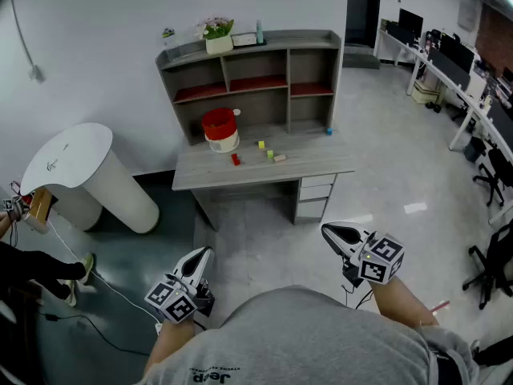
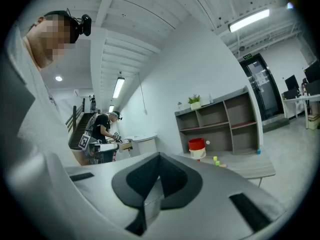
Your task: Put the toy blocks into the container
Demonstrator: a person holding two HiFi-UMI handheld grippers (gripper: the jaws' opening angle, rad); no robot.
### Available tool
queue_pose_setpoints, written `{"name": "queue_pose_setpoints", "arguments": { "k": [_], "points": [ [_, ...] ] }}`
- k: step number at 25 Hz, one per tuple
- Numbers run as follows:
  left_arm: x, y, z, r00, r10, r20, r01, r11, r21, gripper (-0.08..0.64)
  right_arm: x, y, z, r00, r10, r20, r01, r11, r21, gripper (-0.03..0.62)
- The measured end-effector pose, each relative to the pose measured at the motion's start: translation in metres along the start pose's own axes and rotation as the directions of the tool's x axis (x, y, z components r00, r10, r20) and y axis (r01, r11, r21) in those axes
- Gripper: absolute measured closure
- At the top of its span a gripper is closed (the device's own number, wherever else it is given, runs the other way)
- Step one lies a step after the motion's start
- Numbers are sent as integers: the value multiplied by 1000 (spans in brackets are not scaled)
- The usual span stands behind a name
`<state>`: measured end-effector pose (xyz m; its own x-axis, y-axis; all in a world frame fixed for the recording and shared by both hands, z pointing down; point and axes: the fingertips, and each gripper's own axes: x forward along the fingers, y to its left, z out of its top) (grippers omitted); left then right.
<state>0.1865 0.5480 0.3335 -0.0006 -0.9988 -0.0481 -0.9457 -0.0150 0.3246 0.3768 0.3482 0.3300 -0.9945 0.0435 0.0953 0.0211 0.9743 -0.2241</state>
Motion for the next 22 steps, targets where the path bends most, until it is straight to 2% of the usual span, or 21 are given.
{"name": "queue_pose_setpoints", "arguments": {
  "k": [10, 14, 22],
  "points": [
    [22, -25, -6, 1000, -6, -8, 6, 1000, 9, 545, -26, -17, 3, 1000, -3, 14, 2, 1000, 18, 603],
    [36, -41, -11, 1000, -2, -15, 3, 1000, 6, 545, -42, -27, 10, 1000, -17, 8, 17, 1000, -10, 598],
    [69, -80, -29, 1000, 4, -27, -4, 1000, -14, 545, -84, -35, 8, 999, 52, -7, -52, 996, -74, 595]
  ]
}}
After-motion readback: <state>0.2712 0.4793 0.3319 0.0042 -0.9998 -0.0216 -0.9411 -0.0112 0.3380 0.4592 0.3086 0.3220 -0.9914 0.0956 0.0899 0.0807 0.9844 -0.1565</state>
